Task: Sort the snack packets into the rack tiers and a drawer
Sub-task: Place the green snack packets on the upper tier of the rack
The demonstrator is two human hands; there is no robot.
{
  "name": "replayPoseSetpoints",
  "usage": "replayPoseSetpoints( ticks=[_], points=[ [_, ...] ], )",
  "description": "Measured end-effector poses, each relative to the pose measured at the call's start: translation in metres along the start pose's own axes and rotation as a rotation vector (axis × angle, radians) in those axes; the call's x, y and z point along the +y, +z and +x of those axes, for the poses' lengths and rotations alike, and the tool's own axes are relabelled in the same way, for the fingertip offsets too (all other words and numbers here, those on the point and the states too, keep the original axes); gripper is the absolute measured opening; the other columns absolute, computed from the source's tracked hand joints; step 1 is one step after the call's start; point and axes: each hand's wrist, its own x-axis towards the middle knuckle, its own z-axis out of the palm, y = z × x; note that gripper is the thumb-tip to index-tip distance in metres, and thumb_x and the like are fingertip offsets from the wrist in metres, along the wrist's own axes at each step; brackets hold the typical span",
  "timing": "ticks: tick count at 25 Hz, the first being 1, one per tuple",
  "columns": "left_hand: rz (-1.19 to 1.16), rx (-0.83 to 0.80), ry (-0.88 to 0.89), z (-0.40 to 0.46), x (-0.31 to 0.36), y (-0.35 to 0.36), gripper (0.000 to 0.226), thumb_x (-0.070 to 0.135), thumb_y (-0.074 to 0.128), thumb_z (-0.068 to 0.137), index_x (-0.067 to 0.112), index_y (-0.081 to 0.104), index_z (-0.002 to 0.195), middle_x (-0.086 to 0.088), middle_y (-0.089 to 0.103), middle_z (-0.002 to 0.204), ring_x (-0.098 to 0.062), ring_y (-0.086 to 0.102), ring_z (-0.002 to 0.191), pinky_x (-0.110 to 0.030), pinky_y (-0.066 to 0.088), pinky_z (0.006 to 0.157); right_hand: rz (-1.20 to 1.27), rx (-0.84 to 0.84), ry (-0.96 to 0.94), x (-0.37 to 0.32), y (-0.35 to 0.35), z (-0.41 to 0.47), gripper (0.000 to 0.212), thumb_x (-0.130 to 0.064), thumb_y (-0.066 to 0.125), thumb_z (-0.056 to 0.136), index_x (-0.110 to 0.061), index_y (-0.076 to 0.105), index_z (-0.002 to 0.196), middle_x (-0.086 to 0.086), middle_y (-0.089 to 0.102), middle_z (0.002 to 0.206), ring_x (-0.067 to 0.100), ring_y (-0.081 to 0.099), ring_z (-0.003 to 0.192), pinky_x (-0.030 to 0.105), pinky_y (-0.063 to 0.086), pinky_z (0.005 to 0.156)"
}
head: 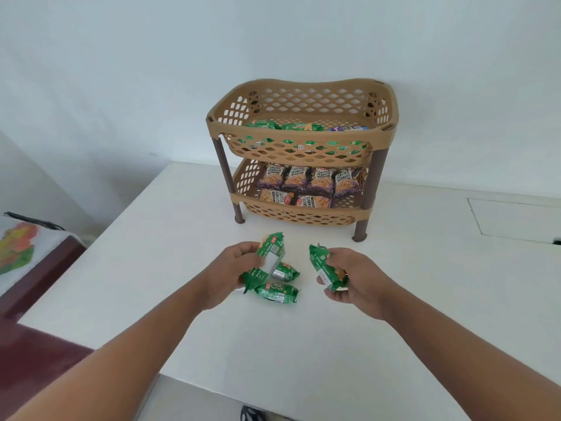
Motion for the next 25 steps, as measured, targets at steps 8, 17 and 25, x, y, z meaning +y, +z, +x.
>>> replayPoseSetpoints(
  ticks=[8,17,25],
  points=[
    [0.12,-0.058,0.134,0.044,0.107,-0.029,0.041,0.032,0.071,0.079,0.018,0.07,0.117,-0.012,0.074,0.111,-0.024,0.07,0.09,-0.039,0.052,0.073,-0.107,-0.015,-0.256,-0.102,0.037,0.0,0.024,-0.013,0.068,0.093,-0.018,0.065,0.116,0.011,0.07,0.108,0.022,0.071,0.084,0.034,0.058,0.071],
    [0.697,0.034,0.613,0.115,0.247,-0.096,0.052,0.034,0.081,0.08,0.038,0.06,0.128,0.013,0.074,0.109,-0.005,0.072,0.091,-0.023,0.057,0.069,-0.526,0.389,-0.667,-0.243,0.052,0.028,0.037,-0.03,0.087,0.077,-0.026,0.069,0.11,0.005,0.075,0.105,0.035,0.074,0.094,0.057,0.06,0.085],
    [1.113,0.197,0.632,0.223,0.286,-0.112,0.051,0.026,0.076,0.086,0.037,0.056,0.131,0.017,0.066,0.115,-0.013,0.062,0.102,-0.048,0.044,0.102,-0.976,0.584,-0.638,-0.307,0.037,0.098,0.037,-0.029,0.083,0.077,-0.037,0.068,0.109,-0.021,0.069,0.101,0.005,0.069,0.095,0.025,0.051,0.077]
  ],
)
